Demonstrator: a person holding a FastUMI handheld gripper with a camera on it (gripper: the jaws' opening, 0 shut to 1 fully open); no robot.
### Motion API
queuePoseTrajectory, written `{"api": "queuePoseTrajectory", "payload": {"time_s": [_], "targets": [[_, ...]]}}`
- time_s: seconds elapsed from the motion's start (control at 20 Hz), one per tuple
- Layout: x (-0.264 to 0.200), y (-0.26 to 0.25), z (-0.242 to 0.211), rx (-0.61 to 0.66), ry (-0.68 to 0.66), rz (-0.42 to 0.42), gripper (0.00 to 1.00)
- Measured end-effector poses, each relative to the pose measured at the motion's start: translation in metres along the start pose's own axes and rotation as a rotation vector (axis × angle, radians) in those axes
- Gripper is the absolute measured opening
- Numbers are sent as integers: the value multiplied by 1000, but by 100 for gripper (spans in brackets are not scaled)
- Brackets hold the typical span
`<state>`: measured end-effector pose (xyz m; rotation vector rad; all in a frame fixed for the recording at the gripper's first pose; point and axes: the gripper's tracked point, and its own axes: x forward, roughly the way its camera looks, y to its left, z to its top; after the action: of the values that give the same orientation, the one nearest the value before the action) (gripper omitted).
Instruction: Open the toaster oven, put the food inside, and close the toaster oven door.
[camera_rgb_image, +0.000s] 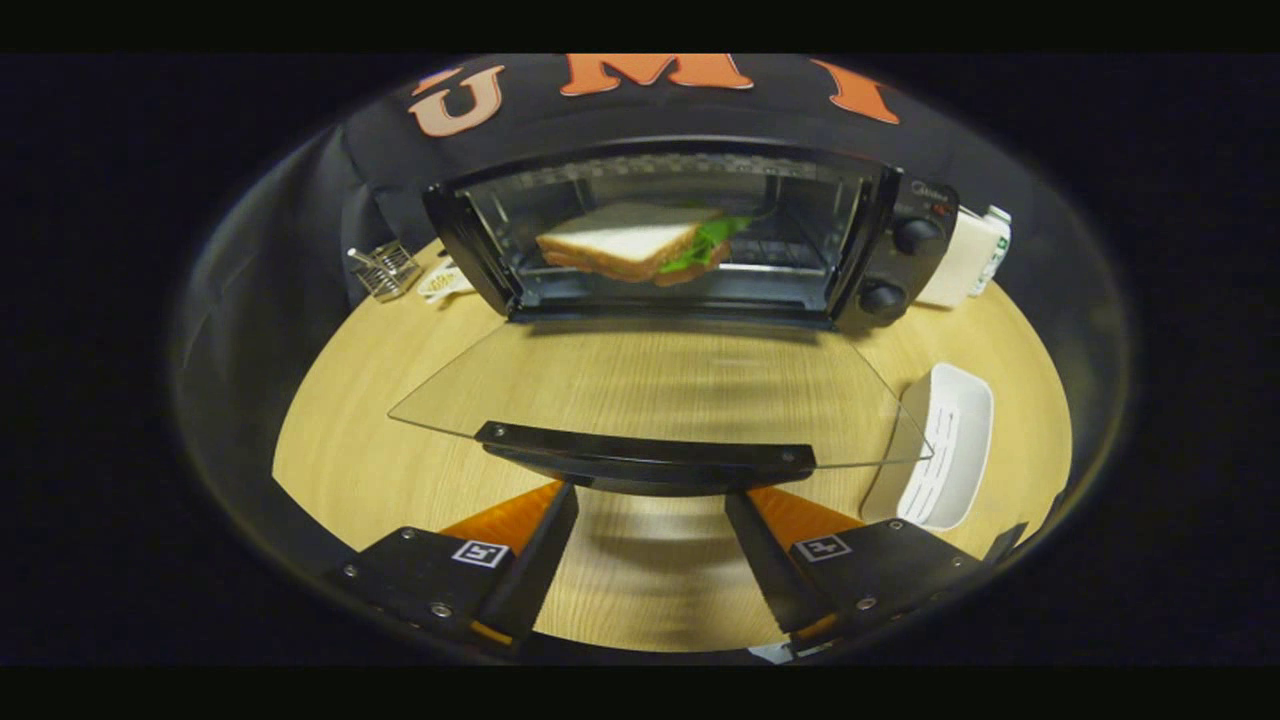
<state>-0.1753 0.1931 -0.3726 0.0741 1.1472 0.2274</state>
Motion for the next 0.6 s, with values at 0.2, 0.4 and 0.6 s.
{"api": "queuePoseTrajectory", "payload": {"time_s": [0.2, 0.4, 0.6], "targets": [[-4, -5, 64, 46, -106, 11, 87], [-13, -12, 113, 51, -194, -15, 87], [-36, -18, 164, 27, -325, -35, 86]]}}
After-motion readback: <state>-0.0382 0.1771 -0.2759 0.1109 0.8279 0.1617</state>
